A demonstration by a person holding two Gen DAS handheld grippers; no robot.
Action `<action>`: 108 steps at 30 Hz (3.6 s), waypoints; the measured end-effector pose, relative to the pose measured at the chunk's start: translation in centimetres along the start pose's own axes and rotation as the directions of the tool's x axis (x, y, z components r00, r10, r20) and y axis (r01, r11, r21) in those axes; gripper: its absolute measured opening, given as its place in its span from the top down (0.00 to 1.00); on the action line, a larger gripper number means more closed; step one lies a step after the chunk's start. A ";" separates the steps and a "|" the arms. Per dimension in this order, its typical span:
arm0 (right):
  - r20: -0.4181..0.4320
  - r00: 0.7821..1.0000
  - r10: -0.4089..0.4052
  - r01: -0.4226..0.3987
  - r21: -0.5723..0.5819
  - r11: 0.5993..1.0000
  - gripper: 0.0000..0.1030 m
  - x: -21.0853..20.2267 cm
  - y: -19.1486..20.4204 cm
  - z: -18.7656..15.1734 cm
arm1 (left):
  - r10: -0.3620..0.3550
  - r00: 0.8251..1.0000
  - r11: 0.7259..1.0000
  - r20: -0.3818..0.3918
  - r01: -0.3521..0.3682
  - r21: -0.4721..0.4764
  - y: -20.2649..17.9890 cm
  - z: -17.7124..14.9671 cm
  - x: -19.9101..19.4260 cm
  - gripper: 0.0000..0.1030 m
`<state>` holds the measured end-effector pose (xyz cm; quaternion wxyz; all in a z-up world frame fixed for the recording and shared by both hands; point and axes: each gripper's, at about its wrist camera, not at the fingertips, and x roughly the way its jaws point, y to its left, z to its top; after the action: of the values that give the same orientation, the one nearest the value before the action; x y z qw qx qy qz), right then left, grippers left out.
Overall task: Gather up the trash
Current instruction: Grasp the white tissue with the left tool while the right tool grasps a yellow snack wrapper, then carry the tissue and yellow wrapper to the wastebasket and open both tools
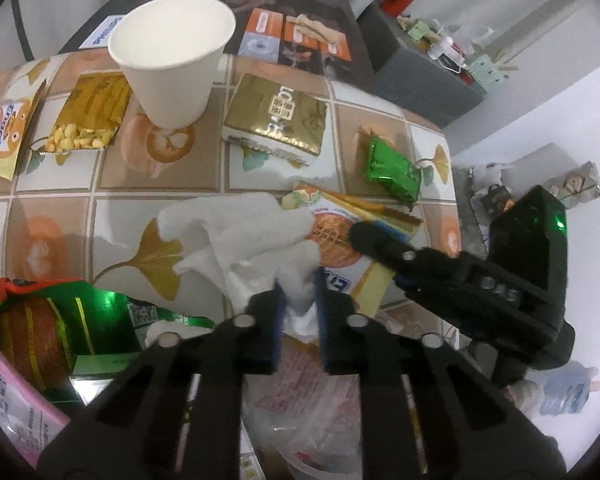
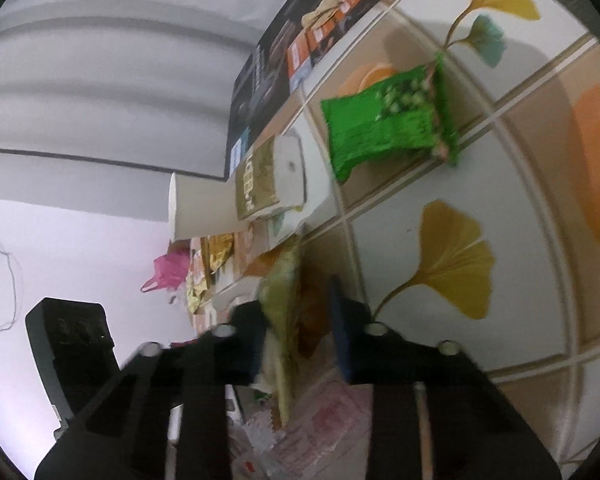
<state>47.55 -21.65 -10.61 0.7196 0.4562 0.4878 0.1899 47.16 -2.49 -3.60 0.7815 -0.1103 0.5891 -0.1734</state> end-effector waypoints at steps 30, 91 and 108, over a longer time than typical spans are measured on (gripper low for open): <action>0.387 0.922 0.002 0.158 -0.382 0.911 0.94 -18.8 12.4 -9.8 | -0.166 0.915 0.970 0.368 0.083 0.230 -8.3 -7.7 -18.6 0.95; 0.271 0.637 -0.722 0.687 0.225 0.691 0.69 -35.7 -33.1 -14.0 | -0.065 0.936 0.929 -0.346 0.184 0.323 -38.0 -25.9 25.6 0.62; 0.381 0.654 -0.653 0.669 0.112 0.735 0.56 -37.6 -25.8 -15.4 | -0.148 0.965 0.900 -0.215 0.222 0.374 -34.8 -23.4 14.6 0.52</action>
<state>12.65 -54.56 -14.11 0.8306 0.2622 0.4602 -0.1717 23.36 -39.52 -9.99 0.7106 0.0104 0.5974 -0.3717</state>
